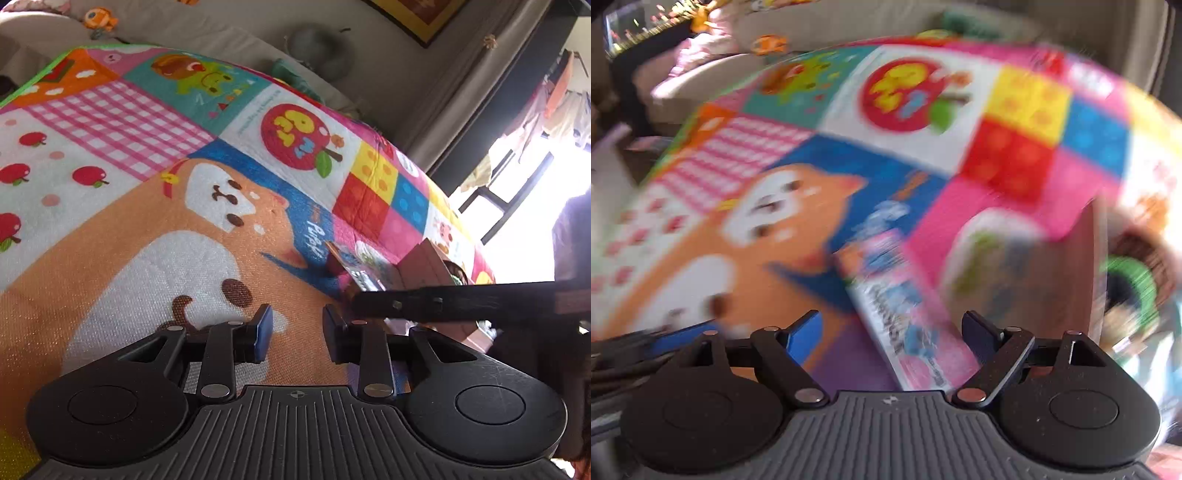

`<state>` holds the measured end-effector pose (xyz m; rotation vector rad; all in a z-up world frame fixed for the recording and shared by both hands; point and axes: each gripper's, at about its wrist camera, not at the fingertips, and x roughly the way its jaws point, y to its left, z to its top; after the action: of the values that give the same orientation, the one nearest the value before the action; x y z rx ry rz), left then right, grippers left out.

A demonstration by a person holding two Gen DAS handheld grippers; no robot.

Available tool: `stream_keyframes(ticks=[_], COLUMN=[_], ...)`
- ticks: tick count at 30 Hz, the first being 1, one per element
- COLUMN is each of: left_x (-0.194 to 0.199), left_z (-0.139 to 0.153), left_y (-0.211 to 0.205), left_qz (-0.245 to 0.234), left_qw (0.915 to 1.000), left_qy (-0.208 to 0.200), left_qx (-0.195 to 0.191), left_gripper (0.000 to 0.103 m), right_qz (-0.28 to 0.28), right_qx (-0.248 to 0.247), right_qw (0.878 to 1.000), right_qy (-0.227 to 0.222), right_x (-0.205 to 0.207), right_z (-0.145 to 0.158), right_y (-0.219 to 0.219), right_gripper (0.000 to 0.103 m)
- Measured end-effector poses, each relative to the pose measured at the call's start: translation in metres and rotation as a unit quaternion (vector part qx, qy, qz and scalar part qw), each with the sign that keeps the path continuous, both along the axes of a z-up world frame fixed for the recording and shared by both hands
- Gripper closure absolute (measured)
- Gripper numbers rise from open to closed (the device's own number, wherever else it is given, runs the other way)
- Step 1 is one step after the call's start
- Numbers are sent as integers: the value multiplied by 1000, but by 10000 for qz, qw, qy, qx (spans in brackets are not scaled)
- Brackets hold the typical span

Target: Organize objects

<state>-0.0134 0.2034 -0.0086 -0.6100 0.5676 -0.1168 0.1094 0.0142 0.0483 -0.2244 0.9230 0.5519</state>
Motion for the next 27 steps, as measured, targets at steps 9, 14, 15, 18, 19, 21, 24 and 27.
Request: stream_keyframes(ticks=[9,14,15,18,19,21,24,27], left_x=[1,1,1,1,1,1,1,2], left_z=[-1,-1,-1,-1,-1,-1,0,2], left_y=[0,-2,-2,-3,-3,-3,-6,-8], left_qz=[-7,-11,-10,-12,-15,-17,-24,-43], left_qw=[10000,10000,10000,10000,10000,9999,9997,9994], left_qy=[10,17,14,18,19,24,35,69], left_qx=[7,59,61,83,93,128,227,325], left_gripper=[70,70,70,70,70,70,70,70], right_qz=[-545,-590,-579,-551,-576,-683,-990,-1376], right_qx=[-187,-412,-394,-570,-655,-804,-1048,-796], right_qw=[9978,9966,9970,9964,9957,9931,9863,9834], right_qy=[-317,-405,-339,-307,-316,-505,-805,-877], right_x=[-11,-38,-45,-73,-82,-100,-116,-122], right_z=[5,-2,-3,-9,-12,-17,-19,-15], right_y=[-24,-36,-41,-57,-65,-81,-102,-123], right_gripper=[57,60,60,60,60,56,47,32])
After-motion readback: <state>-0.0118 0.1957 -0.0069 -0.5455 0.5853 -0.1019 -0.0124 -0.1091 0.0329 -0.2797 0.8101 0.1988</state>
